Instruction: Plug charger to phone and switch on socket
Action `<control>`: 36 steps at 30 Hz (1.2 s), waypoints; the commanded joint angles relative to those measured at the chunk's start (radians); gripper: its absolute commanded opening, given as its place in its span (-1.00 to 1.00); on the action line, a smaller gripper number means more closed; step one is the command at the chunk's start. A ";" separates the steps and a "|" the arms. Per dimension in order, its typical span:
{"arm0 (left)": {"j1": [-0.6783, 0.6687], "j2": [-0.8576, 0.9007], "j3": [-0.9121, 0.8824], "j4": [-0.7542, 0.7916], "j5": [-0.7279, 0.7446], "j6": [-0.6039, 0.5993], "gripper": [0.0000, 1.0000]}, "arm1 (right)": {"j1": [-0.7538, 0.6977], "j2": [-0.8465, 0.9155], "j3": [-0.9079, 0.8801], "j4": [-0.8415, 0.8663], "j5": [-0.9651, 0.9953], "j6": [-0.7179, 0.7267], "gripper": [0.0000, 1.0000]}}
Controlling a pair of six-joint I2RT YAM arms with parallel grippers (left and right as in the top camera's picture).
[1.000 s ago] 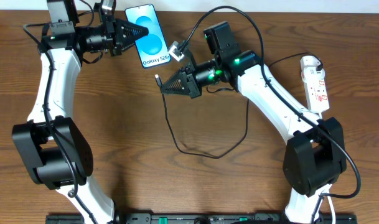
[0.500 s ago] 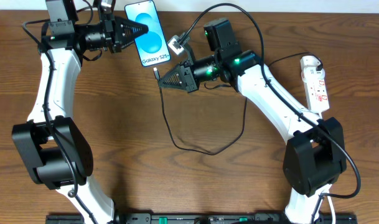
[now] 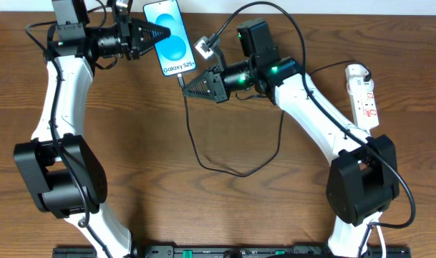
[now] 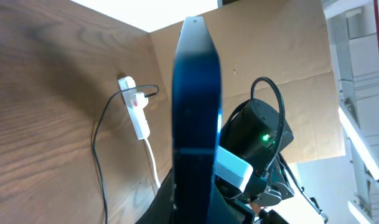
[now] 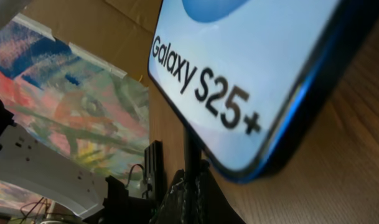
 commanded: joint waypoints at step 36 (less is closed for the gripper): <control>0.002 -0.019 0.009 0.080 0.051 -0.002 -0.85 | -0.100 0.042 -0.002 0.006 -0.314 -0.032 -0.98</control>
